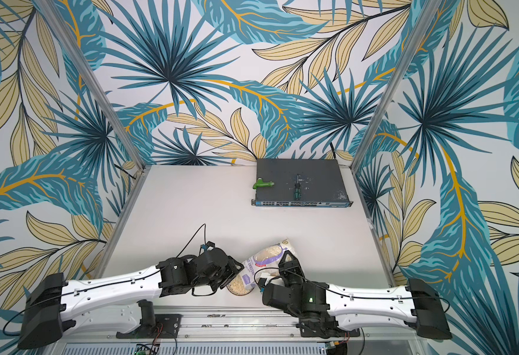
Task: Pour the oats into the breakfast bowl
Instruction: Pour the oats into the bowl.
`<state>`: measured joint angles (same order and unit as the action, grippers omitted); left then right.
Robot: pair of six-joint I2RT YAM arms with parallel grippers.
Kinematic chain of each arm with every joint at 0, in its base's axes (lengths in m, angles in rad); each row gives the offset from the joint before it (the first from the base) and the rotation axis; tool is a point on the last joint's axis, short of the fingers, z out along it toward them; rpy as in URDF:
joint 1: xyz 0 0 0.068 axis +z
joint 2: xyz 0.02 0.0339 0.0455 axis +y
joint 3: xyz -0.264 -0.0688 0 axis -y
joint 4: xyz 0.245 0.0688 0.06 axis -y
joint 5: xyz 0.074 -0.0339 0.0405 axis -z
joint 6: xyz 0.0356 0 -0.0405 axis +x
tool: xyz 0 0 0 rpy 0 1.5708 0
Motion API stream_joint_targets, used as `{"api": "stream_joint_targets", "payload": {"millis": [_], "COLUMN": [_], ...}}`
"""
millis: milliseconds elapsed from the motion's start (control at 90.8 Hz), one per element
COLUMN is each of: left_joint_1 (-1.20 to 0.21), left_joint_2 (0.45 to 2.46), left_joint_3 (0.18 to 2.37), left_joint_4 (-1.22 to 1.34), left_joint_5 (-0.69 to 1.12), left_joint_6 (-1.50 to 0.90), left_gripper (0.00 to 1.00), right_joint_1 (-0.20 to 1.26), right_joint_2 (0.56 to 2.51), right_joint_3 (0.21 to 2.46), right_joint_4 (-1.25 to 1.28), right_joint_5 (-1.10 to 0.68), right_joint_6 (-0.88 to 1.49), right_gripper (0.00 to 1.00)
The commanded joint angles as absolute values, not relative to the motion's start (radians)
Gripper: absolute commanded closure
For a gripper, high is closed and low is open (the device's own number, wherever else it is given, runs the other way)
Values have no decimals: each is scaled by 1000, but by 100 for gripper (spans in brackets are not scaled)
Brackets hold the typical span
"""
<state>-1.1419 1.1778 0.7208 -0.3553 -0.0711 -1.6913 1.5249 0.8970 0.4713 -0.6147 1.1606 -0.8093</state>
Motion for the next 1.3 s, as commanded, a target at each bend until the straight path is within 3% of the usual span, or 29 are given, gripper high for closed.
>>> {"api": "stream_joint_targets", "payload": {"millis": [0, 771, 1289], "left_joint_1": [-1145, -1146, -1145], "left_joint_2": [1206, 1331, 1283], "left_joint_3": [745, 864, 941], "left_joint_4": [-315, -289, -371], "left_joint_5": [-83, -65, -129], "left_joint_6": [-1685, -1607, -1553], "left_gripper": [52, 59, 78], "right_joint_1": [1528, 1527, 1528], "right_joint_2": [883, 882, 810], "right_joint_3": [495, 497, 485], "right_joint_4": [-582, -621, -603], "right_joint_5": [1235, 1210, 1181], "right_joint_6": [-724, -540, -511], "right_gripper": [100, 100, 100]}}
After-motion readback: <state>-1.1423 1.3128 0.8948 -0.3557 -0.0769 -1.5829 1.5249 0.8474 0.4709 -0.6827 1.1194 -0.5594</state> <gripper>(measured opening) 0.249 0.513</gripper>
